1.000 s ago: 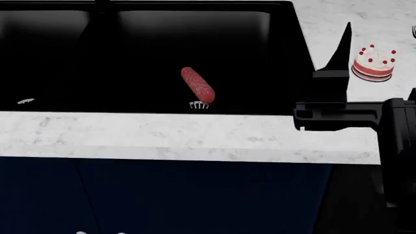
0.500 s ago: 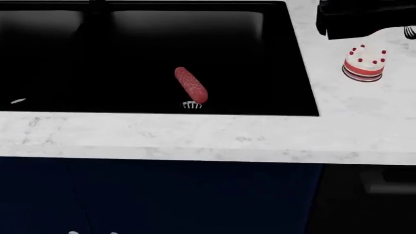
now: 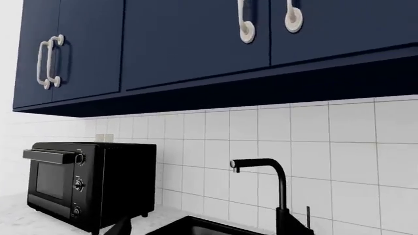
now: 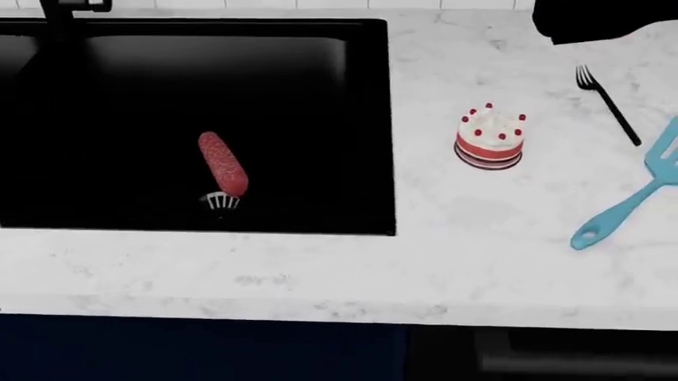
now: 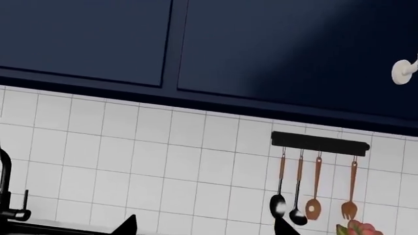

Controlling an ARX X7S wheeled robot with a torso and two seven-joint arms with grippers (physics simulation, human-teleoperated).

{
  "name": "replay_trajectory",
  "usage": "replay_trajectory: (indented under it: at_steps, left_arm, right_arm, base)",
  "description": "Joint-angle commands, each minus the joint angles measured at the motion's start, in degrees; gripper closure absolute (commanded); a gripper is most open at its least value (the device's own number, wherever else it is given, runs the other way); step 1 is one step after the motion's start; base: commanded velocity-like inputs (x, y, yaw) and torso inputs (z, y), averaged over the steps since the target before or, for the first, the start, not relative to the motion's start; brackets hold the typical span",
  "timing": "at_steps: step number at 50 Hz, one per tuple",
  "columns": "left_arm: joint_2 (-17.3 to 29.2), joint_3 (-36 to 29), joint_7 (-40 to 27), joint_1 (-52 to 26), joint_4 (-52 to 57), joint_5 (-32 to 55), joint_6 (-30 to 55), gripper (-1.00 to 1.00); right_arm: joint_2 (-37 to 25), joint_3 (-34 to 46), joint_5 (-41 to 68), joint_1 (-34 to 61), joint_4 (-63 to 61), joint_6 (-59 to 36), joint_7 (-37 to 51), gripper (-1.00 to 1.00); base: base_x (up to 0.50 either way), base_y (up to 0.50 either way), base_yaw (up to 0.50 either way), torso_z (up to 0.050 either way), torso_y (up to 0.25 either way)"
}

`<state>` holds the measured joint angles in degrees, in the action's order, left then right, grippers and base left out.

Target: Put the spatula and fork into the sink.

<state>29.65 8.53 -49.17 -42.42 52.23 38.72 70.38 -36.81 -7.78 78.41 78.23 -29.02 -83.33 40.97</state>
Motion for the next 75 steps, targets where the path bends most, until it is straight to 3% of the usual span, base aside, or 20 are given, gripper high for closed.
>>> replay_trajectory:
  at_steps: [1, 35, 48, 56, 65, 75]
  left_arm:
    - [-0.01, 0.61, -0.36, 0.34, 0.34, 0.82, -0.18, -1.0]
    - [0.11, 1.41, -2.56, -1.69, 1.11, 4.64, 1.86, -1.0]
    - [0.26, 2.42, -3.9, -2.36, 1.78, 6.86, 3.03, -1.0]
    - [0.56, 2.17, -4.34, -2.19, 1.46, 7.05, 2.76, -1.0]
    - [1.11, 1.31, -3.99, -0.55, 0.19, 5.92, 0.54, -1.0]
    - [1.49, 1.57, -3.55, 0.86, -0.43, 5.78, -1.04, -1.0]
  right_arm:
    - [-1.08, 0.47, 1.05, -1.19, -1.01, 2.28, -1.52, -1.0]
    - [-2.87, 1.54, 4.72, -1.66, -1.94, 4.05, -0.09, -1.0]
    - [-4.04, 2.57, 5.61, -2.15, -3.34, 4.11, 0.38, -1.0]
    - [-4.73, 2.8, 12.18, -1.61, -2.67, 3.1, 7.29, -1.0]
    - [-11.33, 7.27, 27.31, 0.86, 3.35, 4.14, 26.77, -1.0]
    - [-16.59, 7.1, 34.23, -3.56, 3.54, 7.53, 33.37, -1.0]
  base:
    - [0.46, -0.25, 0.0, 0.0, 0.0]
    - [0.5, 0.06, 0.0, 0.0, 0.0]
    - [0.01, -0.09, 0.0, 0.0, 0.001]
    - [0.0, 0.0, 0.0, 0.0, 0.0]
    - [0.0, 0.0, 0.0, 0.0, 0.0]
    - [0.0, 0.0, 0.0, 0.0, 0.0]
